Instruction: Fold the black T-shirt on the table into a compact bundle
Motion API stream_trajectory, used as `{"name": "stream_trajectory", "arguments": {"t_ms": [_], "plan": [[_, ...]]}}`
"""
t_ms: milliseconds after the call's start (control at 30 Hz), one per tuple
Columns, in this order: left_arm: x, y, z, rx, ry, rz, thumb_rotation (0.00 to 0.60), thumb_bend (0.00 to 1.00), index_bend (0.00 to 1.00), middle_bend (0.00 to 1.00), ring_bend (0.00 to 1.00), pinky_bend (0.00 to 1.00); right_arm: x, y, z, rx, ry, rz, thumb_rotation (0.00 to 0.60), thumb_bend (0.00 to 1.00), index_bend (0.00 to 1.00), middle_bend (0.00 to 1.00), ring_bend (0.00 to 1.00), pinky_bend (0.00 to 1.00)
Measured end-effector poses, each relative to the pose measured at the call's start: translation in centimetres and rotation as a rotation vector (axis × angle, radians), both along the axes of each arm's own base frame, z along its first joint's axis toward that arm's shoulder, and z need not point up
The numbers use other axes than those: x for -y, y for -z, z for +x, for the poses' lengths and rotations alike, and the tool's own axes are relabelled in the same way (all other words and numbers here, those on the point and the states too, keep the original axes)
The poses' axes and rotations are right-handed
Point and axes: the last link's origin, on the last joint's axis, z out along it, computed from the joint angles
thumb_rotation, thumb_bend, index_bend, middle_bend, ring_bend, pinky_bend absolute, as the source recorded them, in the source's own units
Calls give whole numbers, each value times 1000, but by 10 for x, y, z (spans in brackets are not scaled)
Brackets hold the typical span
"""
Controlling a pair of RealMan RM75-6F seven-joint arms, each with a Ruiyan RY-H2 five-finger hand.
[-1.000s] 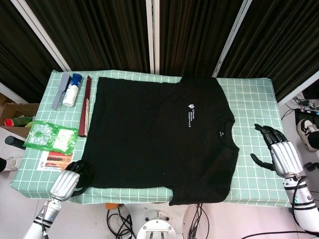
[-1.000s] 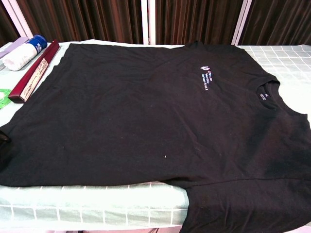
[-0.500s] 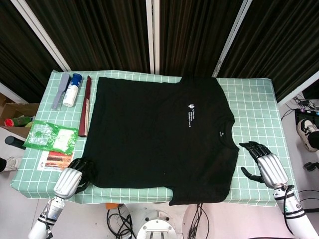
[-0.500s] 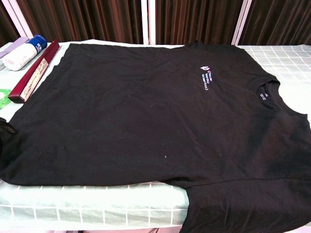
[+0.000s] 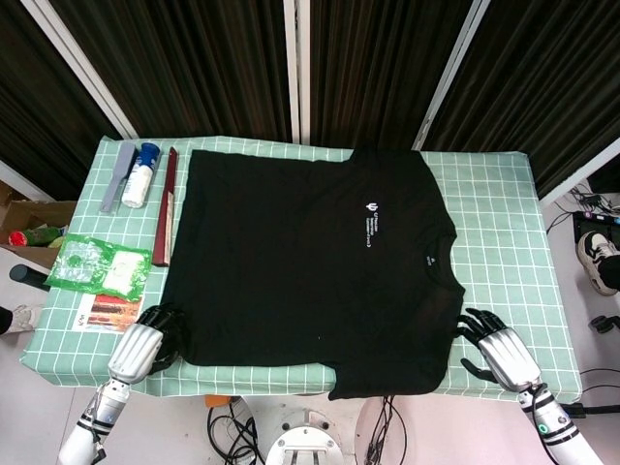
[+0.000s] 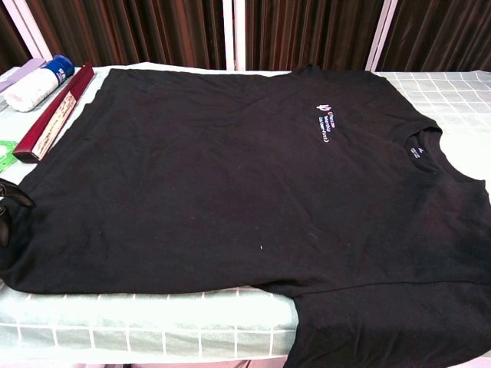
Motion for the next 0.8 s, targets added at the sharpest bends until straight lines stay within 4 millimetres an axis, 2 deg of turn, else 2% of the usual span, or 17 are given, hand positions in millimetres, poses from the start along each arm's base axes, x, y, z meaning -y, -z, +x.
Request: {"name": "stream_trajectory", "arguments": {"t_ms": [233, 333, 433, 533, 667, 800], "plan": [[-2, -1, 1, 14, -7, 3, 600, 467, 607, 261, 153, 205, 3, 26, -2, 11, -21, 53, 600, 196, 426, 275, 135, 216], [-2, -2, 1, 28, -11, 3, 600, 468, 610, 261, 154, 205, 6, 34, 2, 23, -40, 65, 600, 325, 467, 279, 136, 216], [-1, -1, 2, 50, -17, 2, 600, 469, 618, 261, 154, 205, 8, 39, 6, 41, -60, 76, 600, 489, 654, 323, 137, 215], [0, -3, 2, 84, -20, 11, 600, 491, 635, 271, 154, 205, 7, 37, 7, 60, -79, 68, 600, 515, 743, 352, 141, 214], [6, -9, -1, 129, -33, 42, 600, 497, 642, 276, 154, 205, 1, 26, 8, 94, -97, 35, 600, 522, 767, 363, 146, 215], [19, -19, -4, 188, -60, 58, 600, 497, 642, 276, 154, 205, -9, 7, 9, 122, -108, -15, 600, 525, 782, 368, 150, 217]]}}
